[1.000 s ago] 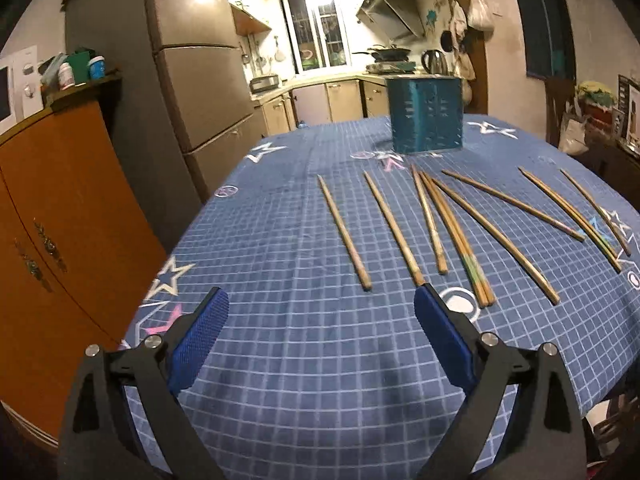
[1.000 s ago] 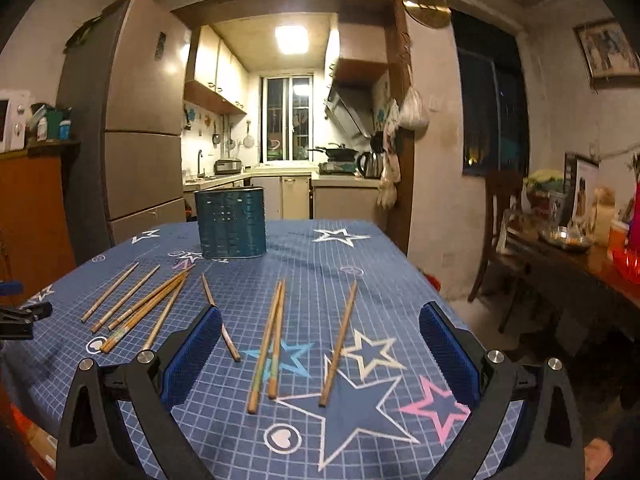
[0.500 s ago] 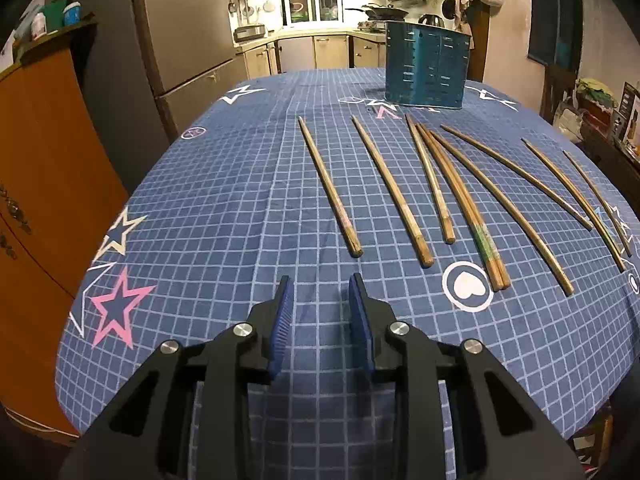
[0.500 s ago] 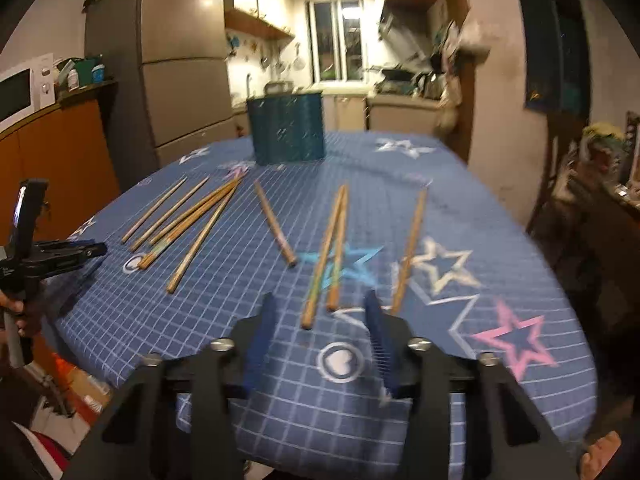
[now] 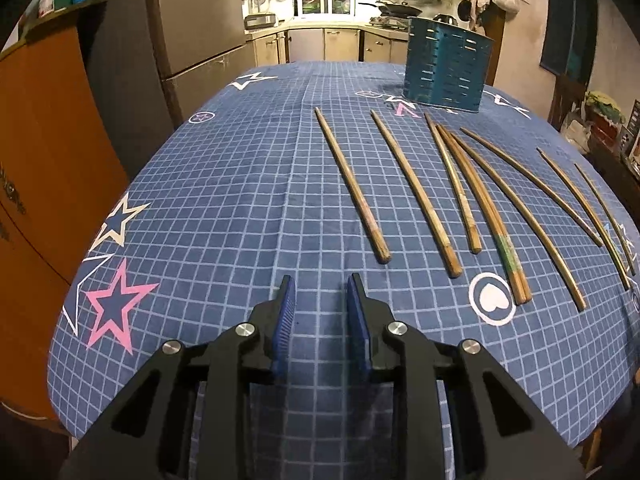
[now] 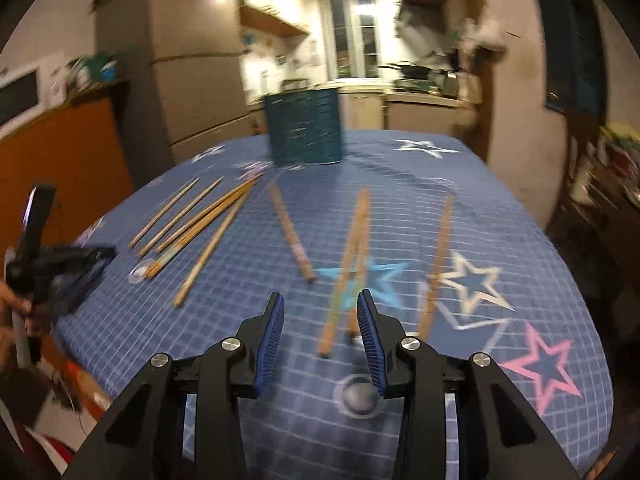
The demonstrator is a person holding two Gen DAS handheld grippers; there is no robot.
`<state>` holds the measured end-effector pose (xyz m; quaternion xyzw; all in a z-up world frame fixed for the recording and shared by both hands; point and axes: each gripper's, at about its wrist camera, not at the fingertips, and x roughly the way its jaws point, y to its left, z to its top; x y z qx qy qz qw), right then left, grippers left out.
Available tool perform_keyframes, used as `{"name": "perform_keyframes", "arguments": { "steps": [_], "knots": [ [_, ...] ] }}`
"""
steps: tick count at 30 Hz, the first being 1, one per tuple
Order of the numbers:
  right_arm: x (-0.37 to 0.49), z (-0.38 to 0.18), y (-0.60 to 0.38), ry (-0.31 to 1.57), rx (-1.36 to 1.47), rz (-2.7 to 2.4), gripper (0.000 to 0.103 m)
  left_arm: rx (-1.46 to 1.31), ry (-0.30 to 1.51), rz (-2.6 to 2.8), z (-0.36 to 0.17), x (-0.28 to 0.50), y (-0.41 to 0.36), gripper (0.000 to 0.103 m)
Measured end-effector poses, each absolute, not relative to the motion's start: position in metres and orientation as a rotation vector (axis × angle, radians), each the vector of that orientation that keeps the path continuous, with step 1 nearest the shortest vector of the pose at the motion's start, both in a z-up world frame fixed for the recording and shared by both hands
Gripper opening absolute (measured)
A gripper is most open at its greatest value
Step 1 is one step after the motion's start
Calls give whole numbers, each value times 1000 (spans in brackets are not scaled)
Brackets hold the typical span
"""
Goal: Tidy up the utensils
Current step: 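Close the right tool on the lone wooden chopstick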
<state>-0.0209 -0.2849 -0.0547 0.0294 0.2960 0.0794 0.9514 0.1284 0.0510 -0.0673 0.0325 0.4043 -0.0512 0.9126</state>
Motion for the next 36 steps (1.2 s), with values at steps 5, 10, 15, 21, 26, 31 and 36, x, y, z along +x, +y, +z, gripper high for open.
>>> {"name": "perform_keyframes", "arguments": {
  "steps": [5, 10, 15, 21, 26, 31, 36],
  "knots": [
    [-18, -58, -264, 616, 27, 205, 40, 68, 830, -110, -69, 129, 46, 36],
    [10, -51, -262, 599, -48, 197, 40, 61, 834, -128, -70, 134, 41, 46],
    [57, -50, -252, 729, -163, 284, 40, 77, 831, -133, -70, 143, 37, 47],
    [80, -57, -241, 796, -251, 298, 37, 75, 838, -148, -71, 147, 41, 52],
    [80, -63, -253, 822, -211, 338, 31, 80, 843, -148, -71, 148, 43, 53],
    [70, -65, -257, 816, -144, 384, 8, 98, 846, -174, -70, 146, 37, 52],
    [58, -57, -260, 754, -67, 386, 7, 101, 849, -190, -70, 150, 26, 53]
  ]
}}
